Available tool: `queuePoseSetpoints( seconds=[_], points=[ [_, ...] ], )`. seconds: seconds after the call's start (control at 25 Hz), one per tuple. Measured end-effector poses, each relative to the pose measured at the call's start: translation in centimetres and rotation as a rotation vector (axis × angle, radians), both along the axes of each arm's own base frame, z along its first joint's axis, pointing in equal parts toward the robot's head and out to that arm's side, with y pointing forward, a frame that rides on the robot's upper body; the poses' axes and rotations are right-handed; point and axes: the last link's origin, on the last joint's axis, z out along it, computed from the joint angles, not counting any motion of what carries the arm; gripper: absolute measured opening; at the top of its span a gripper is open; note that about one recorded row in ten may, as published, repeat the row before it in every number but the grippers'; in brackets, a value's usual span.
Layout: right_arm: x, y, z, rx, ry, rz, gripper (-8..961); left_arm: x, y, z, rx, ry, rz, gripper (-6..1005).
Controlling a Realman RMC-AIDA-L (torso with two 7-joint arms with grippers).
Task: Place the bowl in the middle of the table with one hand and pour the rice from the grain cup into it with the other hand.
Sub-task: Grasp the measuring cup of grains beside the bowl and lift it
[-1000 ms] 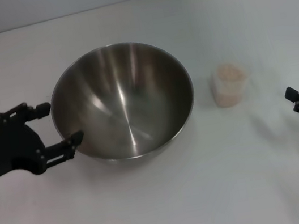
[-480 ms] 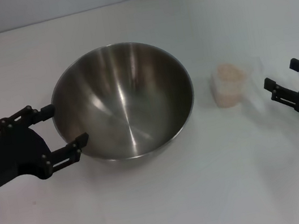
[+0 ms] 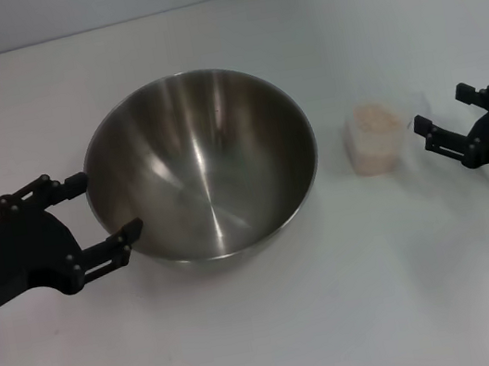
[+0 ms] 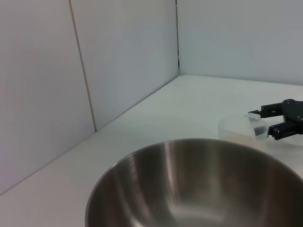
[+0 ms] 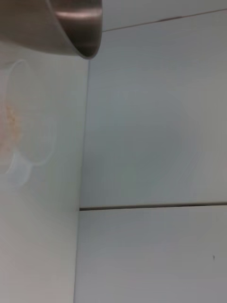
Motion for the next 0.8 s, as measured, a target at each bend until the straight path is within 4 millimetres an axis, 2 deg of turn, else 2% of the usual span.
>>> queuePoseSetpoints(
  seconds=[0.48,0.8],
  points=[
    [-0.9,1.6,0.3,0.027,0.008,0.018,810,-0.1,0.1,-0.1,-0.005,-0.003,0.004,809],
    [-1.2,2.3,-0.4,0.015,-0.021,0.02,790,-0.1,0.1,0.0,-0.006,-0.003,0.006,809]
  ],
)
